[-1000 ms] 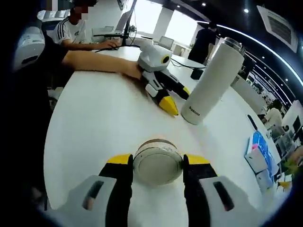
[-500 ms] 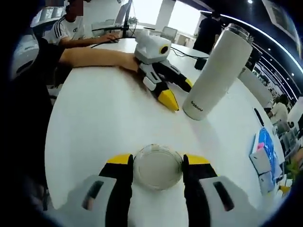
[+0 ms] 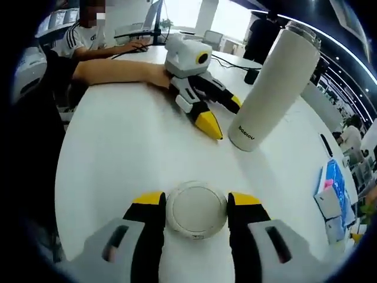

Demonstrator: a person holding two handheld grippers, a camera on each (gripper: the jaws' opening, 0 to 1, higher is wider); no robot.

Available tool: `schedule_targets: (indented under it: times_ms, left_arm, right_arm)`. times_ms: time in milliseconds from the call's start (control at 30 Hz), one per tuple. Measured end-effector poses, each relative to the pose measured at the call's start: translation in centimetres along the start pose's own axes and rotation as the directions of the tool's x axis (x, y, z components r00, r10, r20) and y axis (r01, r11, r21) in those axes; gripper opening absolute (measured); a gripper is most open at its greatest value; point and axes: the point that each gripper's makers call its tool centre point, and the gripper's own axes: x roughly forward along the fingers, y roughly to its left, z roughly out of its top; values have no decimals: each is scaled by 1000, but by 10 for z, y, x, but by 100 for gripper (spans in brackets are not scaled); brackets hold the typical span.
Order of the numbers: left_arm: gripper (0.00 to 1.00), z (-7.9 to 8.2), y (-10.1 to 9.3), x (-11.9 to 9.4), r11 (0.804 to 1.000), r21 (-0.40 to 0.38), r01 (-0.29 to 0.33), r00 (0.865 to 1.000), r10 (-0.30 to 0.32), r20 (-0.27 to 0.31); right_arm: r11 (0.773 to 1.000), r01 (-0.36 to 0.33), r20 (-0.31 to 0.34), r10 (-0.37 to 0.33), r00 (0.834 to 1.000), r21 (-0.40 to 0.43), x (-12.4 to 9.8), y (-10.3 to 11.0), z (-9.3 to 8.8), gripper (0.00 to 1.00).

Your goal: Grasp the water cup twist off the cup lid place the cup lid on the table

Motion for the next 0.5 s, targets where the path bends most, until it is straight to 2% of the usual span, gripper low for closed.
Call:
schedule_targets:
  times_ms: [67, 133, 167, 233, 367, 500]
  left_arm:
    - [55, 0, 0, 0, 1000, 1, -1, 1000, 1, -1]
    - [55, 0, 0, 0, 1000, 4, -1, 1000, 1, 0]
    - [55, 1, -1, 0, 1000, 12, 1, 1000, -1, 3]
    - [55, 1, -1, 0, 1000, 15, 4, 1000, -5, 4]
    - [55, 1, -4, -1, 1000, 27, 14, 1000, -15, 10]
    - [57, 1, -5, -1, 999, 29, 17, 1000, -18, 10]
  right_arm:
    - [1000, 15, 31, -15, 999, 10, 0, -3, 1, 45]
    - [998, 14, 65, -18, 998, 55, 1, -2, 3, 45]
    - [994, 14, 109, -26, 994, 108, 0, -4, 6, 42]
    - [987, 17, 166, -44, 985, 159, -4, -7, 12, 40]
    - [983, 49, 222, -88, 971, 176, -13, -13, 19, 48]
    - [984, 33, 249, -77, 965, 177, -21, -9, 21, 51]
